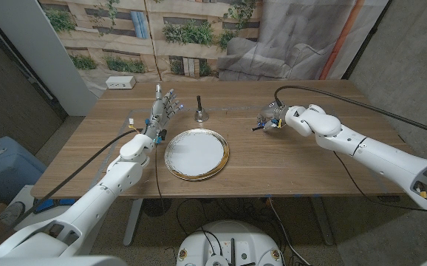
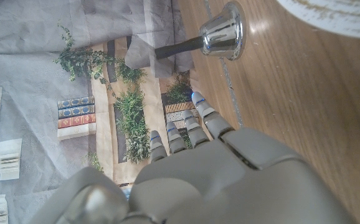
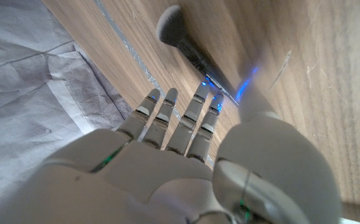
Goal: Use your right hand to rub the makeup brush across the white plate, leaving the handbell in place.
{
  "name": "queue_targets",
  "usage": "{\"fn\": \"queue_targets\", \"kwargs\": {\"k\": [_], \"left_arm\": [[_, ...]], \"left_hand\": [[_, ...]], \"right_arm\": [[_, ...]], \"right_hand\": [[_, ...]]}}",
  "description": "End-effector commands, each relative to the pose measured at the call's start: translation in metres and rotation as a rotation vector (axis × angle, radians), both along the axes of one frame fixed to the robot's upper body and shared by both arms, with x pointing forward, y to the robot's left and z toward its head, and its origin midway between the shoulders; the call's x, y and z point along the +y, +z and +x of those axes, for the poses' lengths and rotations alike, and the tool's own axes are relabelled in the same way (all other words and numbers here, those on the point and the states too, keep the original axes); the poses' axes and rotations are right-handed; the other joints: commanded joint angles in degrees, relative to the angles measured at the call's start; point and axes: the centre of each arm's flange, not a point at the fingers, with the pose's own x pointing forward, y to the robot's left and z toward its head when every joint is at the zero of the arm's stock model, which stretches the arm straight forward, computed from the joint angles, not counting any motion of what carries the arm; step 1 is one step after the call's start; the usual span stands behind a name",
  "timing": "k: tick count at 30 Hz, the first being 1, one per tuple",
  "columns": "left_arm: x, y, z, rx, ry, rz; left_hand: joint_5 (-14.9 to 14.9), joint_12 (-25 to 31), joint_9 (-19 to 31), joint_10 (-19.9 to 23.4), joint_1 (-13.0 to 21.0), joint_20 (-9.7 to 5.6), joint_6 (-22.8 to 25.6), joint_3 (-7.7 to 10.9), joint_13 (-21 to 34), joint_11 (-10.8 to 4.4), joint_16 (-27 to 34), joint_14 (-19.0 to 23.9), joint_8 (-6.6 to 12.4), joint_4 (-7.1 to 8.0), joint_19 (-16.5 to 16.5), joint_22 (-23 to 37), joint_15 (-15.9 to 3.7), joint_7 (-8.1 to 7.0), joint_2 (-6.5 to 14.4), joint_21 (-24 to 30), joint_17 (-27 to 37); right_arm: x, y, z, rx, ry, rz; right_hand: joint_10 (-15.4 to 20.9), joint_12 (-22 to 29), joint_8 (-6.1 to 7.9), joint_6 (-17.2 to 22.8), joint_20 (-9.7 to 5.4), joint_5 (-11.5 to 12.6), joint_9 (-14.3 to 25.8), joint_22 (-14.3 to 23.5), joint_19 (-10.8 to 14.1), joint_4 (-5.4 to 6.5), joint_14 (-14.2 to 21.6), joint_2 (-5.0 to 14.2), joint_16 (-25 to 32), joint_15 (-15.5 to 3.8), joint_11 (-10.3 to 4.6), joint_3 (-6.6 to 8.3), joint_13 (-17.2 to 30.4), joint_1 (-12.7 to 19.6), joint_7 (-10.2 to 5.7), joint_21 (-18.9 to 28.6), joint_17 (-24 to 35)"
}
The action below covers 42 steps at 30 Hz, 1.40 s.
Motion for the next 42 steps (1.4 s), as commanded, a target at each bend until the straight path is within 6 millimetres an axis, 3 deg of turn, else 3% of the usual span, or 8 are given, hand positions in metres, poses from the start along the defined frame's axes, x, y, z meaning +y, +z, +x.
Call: {"fn": "queue_targets", "kwargs": {"k": [1, 10, 26, 34, 42], "left_arm": [[0.000, 0.000, 0.000, 0.000, 0.000, 0.000], [0.000, 0.000, 0.000, 0.000, 0.000, 0.000], [0.000, 0.000, 0.000, 0.000, 0.000, 0.000], [0.000, 0.000, 0.000, 0.000, 0.000, 0.000], [0.000, 0.000, 0.000, 0.000, 0.000, 0.000]], "left_hand": [[0.4, 0.4, 0.1, 0.1, 0.0, 0.05, 0.1, -0.03, 0.2, -0.42, 0.2, 0.5, 0.21, 0.41, 0.3, 0.3, -0.78, -0.38, 0.9, 0.4, 0.1], [0.4, 0.4, 0.1, 0.1, 0.0, 0.04, 0.1, -0.03, 0.2, -0.45, 0.2, 0.6, 0.20, 0.41, 0.3, 0.3, -0.79, -0.38, 0.9, 0.4, 0.1], [0.4, 0.4, 0.1, 0.2, 0.0, 0.05, 0.0, -0.03, 0.2, -0.33, 0.2, 0.5, 0.19, 0.41, 0.3, 0.3, -0.75, -0.38, 0.9, 0.4, 0.1], [0.4, 0.4, 0.1, 0.1, 0.0, 0.06, 0.0, -0.04, 0.2, -0.37, 0.2, 0.6, 0.19, 0.41, 0.4, 0.3, -0.75, -0.38, 0.9, 0.4, 0.1], [0.4, 0.4, 0.1, 0.1, 0.0, 0.09, 0.0, -0.04, 0.2, -0.46, 0.2, 0.6, 0.19, 0.41, 0.4, 0.3, -0.75, -0.38, 0.9, 0.4, 0.1]], "right_arm": [[0.000, -0.004, 0.004, -0.017, 0.007, -0.013], [-0.004, -0.010, 0.010, -0.033, 0.025, -0.023], [-0.018, -0.031, 0.014, -0.102, 0.080, -0.039], [-0.025, -0.040, 0.018, -0.089, 0.082, -0.037], [-0.030, -0.044, 0.020, -0.087, 0.089, -0.033]], "right_hand": [[1.1, -0.2, 0.68, 1.4, -0.24, -0.2, 0.3, 0.3, 0.3, 0.00, 0.7, 0.19, 0.5, -8.27, 0.02, -0.35, 0.3, 1.1, -0.03, -0.2, 0.3], [4.2, 0.0, 2.26, 4.2, -0.60, -0.4, 0.9, 0.3, 1.2, 0.02, 2.3, 0.58, 2.0, -8.54, 0.05, -1.43, 0.4, 2.8, -0.05, -0.1, 1.0], [10.0, 0.6, 7.86, 10.3, -1.70, -0.6, 3.2, 0.4, 3.3, 0.05, 5.4, 0.72, 5.2, -9.05, 0.11, -4.27, 1.5, 7.0, -0.03, 0.2, 2.4], [11.3, 0.8, 9.27, 11.1, -2.33, -0.5, 3.8, 0.5, 4.6, -0.11, 6.3, 0.63, 6.0, -9.35, 0.13, -4.90, 1.9, 8.7, -0.03, 0.5, 2.6], [12.5, 1.1, 10.20, 11.8, -3.07, -0.4, 4.2, 0.5, 5.3, 0.09, 7.3, 1.82, 6.9, -9.67, 0.13, -4.97, 2.3, 10.1, 0.00, 0.6, 2.8]]}}
